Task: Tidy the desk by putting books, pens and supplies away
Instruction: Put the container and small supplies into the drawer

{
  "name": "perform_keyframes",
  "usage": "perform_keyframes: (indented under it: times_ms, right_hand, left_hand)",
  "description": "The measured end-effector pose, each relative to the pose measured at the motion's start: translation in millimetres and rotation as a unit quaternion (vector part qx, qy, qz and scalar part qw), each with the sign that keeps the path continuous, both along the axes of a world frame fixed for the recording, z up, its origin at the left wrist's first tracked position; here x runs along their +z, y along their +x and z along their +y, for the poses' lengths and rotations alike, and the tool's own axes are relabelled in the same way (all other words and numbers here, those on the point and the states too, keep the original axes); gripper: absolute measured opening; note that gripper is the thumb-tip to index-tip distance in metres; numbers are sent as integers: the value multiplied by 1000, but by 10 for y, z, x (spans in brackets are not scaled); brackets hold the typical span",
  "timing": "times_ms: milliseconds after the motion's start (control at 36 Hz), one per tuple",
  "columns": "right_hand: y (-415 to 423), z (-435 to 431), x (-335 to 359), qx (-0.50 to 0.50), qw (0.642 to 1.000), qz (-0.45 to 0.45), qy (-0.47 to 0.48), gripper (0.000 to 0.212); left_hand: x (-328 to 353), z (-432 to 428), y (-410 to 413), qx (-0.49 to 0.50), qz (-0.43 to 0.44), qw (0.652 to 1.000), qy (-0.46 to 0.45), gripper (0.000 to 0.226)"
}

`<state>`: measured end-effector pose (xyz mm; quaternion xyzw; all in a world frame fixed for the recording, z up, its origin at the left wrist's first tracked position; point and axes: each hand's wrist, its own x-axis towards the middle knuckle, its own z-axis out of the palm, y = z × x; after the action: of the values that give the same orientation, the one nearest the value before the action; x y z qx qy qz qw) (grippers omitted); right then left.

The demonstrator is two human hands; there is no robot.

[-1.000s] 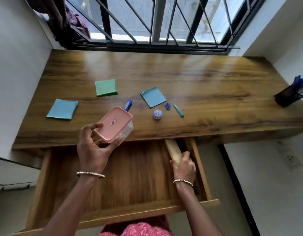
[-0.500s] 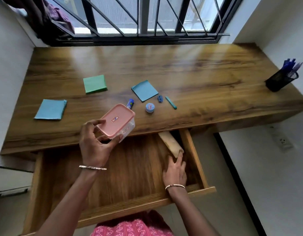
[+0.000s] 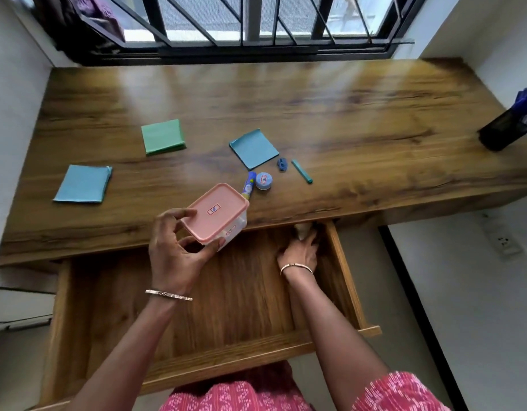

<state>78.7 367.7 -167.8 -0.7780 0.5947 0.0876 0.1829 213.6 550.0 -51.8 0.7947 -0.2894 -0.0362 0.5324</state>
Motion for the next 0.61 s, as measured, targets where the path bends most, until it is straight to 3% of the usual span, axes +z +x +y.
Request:
perform_keyframes:
  times_ms: [222,306,389,472,556,611]
  right_hand:
    - [-33,49,246,-43,996,-58,51,39]
    - [-246,200,448,-62,984,-136,96,36]
    - [-512,382,673,-57,940,-272,197,31]
    - [-746,504,809,10,893,-369,256,51]
    - [-888,517,840,52,863,-403,301,70]
    - [-929,500,820,51,860,-402,311,76]
  left_hand:
    - [-33,-17,-78,-22,11,1000,8,69]
    - [-56,3,-107,-46,12,999,14,68]
    - [-83,32,-162,-89,14,996,28,68]
    - [-130,55,-240,-141,27,989,45,68]
    - [-214,47,-374,-191,43,979,57,65]
    - [-308,15,-487,-212,48,974,65,61]
